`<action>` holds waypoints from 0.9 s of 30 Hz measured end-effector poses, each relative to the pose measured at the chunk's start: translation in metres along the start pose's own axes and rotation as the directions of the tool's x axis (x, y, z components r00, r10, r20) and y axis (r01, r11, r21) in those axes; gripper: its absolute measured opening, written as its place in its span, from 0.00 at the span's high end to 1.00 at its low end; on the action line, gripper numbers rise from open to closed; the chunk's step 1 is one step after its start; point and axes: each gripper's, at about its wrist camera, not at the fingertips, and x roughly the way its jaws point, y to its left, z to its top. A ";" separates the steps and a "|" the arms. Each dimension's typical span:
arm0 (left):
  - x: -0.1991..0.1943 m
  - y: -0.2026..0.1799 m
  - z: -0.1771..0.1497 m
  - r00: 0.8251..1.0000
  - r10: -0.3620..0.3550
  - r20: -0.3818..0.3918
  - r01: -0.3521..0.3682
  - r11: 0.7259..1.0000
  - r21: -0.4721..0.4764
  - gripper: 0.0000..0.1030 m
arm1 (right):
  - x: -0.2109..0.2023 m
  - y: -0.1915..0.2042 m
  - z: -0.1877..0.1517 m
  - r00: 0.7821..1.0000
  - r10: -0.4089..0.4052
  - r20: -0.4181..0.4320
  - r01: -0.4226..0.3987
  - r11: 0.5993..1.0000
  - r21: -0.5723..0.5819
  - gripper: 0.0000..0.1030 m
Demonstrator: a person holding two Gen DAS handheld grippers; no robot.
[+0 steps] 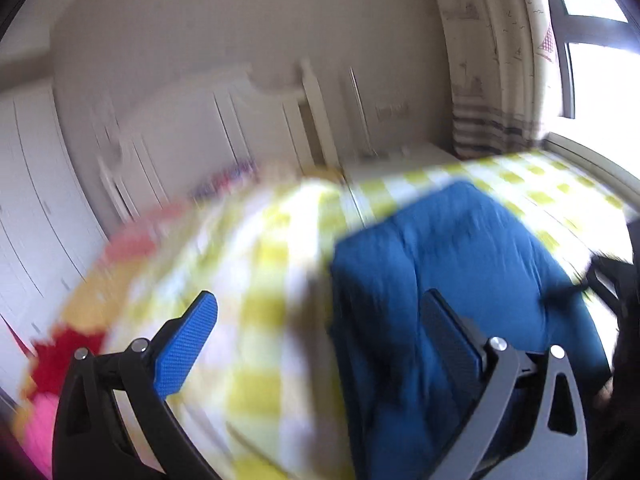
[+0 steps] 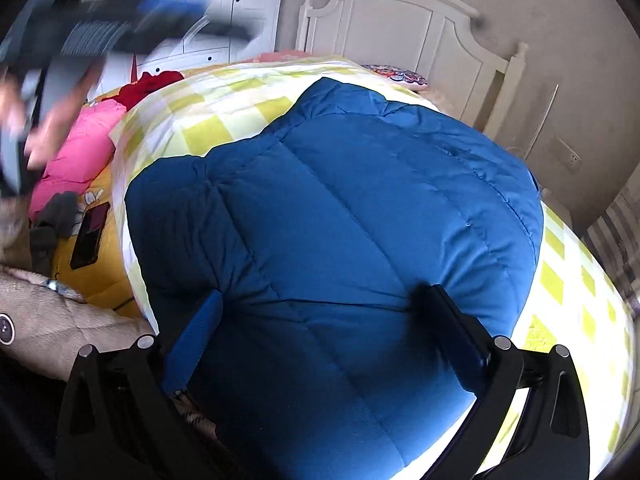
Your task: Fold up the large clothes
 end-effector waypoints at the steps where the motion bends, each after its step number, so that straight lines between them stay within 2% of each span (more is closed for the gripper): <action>1: 0.010 -0.009 0.009 1.000 0.022 -0.005 -0.022 0.999 0.031 0.02 | -0.001 0.000 0.000 1.000 0.000 0.002 0.000 1.000 0.000 0.04; 4: 0.064 -0.037 0.017 0.994 0.049 -0.095 -0.041 0.995 0.089 0.02 | 0.001 0.003 -0.006 1.000 0.001 0.006 -0.001 1.000 0.001 0.04; 6: 0.113 -0.052 -0.003 0.976 0.085 -0.202 -0.066 0.993 0.102 0.02 | 0.000 0.002 -0.007 1.000 0.004 0.016 -0.004 1.000 0.002 0.05; 9: 0.128 -0.032 -0.024 0.980 -0.008 -0.201 -0.008 0.997 -0.078 0.02 | -0.004 -0.001 -0.008 0.999 0.029 0.043 -0.030 0.999 0.023 0.05; 11: 0.124 -0.027 -0.031 0.981 0.013 -0.193 -0.032 0.995 -0.092 0.02 | -0.008 0.001 -0.006 0.998 0.027 0.048 -0.028 1.000 0.009 0.06; 13: 0.121 -0.030 -0.033 0.984 0.047 -0.172 -0.060 0.995 -0.074 0.02 | -0.021 -0.005 0.001 0.997 0.030 0.071 -0.033 0.999 0.042 0.12; 16: 0.123 -0.024 -0.036 0.985 0.008 -0.173 -0.027 0.993 -0.111 0.02 | -0.045 -0.030 0.008 0.985 0.009 0.171 -0.036 0.988 0.152 0.11; 18: 0.127 -0.020 -0.038 0.984 -0.025 -0.179 0.000 0.991 -0.137 0.02 | -0.052 -0.054 0.009 0.978 -0.040 0.205 -0.015 0.965 0.261 0.11; 21: 0.130 -0.019 -0.039 0.984 -0.033 -0.175 0.007 0.989 -0.148 0.02 | -0.036 -0.076 0.004 0.984 -0.066 0.168 0.005 0.939 0.343 0.11; 22: 0.130 -0.019 -0.040 0.984 -0.034 -0.173 0.008 0.989 -0.149 0.02 | -0.023 -0.078 0.001 0.989 -0.062 0.137 0.009 0.935 0.354 0.11; 23: 0.130 -0.019 -0.040 0.984 -0.034 -0.172 0.008 0.989 -0.150 0.02 | -0.003 -0.077 -0.004 0.996 -0.057 0.072 0.029 0.939 0.342 0.11; 24: 0.131 -0.019 -0.040 0.985 -0.032 -0.172 0.006 0.989 -0.149 0.02 | 0.009 -0.077 -0.009 0.997 -0.055 0.055 0.033 0.941 0.336 0.05; 25: 0.131 -0.019 -0.041 0.984 -0.030 -0.174 0.004 0.989 -0.146 0.02 | 0.013 -0.077 -0.014 0.995 -0.049 0.088 0.014 0.930 0.366 0.04; 27: 0.133 -0.019 -0.041 0.984 -0.037 -0.175 0.011 0.989 -0.149 0.02 | 0.018 -0.084 -0.018 0.996 -0.014 0.086 -0.022 0.916 0.401 0.04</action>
